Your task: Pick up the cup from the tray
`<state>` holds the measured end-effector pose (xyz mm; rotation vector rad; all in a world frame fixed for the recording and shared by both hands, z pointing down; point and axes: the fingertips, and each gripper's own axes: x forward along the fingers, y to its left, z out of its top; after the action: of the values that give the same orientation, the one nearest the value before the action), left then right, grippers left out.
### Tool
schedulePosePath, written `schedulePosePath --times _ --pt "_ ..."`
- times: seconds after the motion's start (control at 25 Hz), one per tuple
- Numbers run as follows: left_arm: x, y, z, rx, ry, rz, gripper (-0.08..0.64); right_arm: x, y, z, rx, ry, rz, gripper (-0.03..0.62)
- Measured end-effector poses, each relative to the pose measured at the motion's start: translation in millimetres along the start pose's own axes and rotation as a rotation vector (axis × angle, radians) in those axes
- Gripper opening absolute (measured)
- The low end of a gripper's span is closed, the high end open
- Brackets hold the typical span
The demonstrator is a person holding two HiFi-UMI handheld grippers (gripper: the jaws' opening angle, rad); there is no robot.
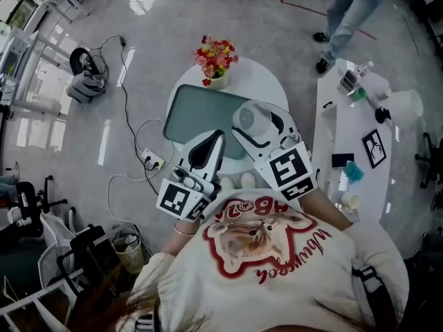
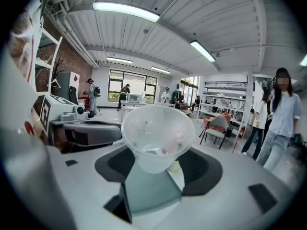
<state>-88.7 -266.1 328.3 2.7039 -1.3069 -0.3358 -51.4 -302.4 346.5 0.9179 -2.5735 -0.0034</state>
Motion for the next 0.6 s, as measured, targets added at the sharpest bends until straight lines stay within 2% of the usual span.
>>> schedulePosePath --times 0.36,0.6 --pt "1 -3 -17 0.011 0.014 0.059 0.015 2 -7 -22 0.018 0.011 0.033 0.296" --pt "-11 1 -11 0.051 -0.022 0.096 0.015 -5 -1 -9 -0.015 -0.037 0.046 0.295"
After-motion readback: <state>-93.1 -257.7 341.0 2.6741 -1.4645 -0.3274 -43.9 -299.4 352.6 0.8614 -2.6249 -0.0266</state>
